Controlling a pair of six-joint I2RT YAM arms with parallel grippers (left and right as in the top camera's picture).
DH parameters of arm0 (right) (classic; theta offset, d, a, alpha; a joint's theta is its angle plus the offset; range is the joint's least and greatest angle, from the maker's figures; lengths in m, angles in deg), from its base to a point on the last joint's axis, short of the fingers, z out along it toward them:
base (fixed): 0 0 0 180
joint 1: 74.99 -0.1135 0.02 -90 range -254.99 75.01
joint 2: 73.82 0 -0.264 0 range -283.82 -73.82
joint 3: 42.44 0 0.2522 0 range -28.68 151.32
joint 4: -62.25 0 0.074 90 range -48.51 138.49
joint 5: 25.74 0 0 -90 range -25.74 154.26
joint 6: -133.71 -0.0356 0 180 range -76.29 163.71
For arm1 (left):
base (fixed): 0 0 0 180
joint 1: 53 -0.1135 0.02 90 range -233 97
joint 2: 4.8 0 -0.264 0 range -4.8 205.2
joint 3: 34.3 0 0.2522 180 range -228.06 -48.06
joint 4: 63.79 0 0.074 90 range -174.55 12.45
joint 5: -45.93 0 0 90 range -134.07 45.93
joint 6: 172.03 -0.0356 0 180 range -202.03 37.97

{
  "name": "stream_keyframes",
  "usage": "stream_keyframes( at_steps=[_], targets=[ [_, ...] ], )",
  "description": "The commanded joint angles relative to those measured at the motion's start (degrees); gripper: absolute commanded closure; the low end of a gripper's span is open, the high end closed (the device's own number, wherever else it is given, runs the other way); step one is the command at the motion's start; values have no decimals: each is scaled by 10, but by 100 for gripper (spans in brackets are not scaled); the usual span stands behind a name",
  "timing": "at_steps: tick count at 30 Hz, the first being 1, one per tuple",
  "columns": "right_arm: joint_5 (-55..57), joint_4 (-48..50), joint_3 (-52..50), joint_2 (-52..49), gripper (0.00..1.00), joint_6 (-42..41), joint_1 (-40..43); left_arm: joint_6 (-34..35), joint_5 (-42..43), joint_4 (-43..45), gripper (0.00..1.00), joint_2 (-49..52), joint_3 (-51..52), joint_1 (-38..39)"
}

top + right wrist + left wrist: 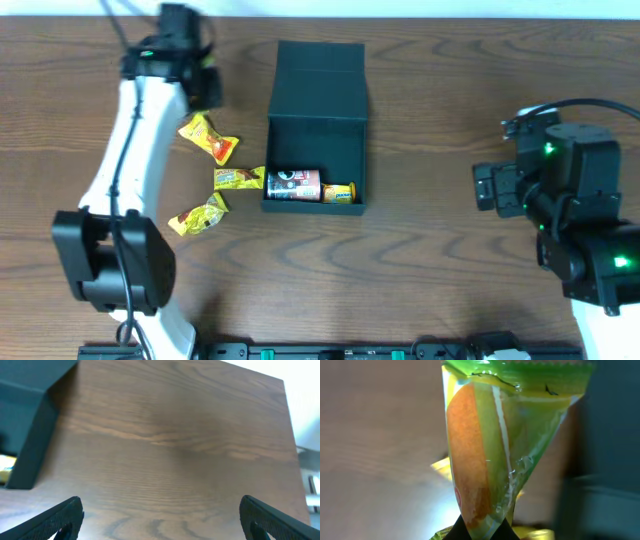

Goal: Pack container
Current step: 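Carry the candy packet over the box and lower it inside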

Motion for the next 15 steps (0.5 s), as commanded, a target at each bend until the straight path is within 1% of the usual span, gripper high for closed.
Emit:
stream_keyframes(
  at_steps=[1, 3, 9, 13, 15],
  targets=[
    [6, 0, 3, 5, 1, -25, 28, 76, -1, 2, 94, 5, -5, 61],
    [6, 4, 3, 9, 1, -33, 42, 107, 0, 2, 95, 19, -5, 97],
    [5, 7, 3, 10, 1, -39, 49, 125, 2, 3, 95, 76, -5, 187],
    [5, 7, 3, 10, 1, -39, 49, 172, 2, 5, 94, 113, -5, 242],
    [5, 7, 3, 10, 1, -39, 49, 180, 4, 7, 94, 122, -5, 259]
  ],
)
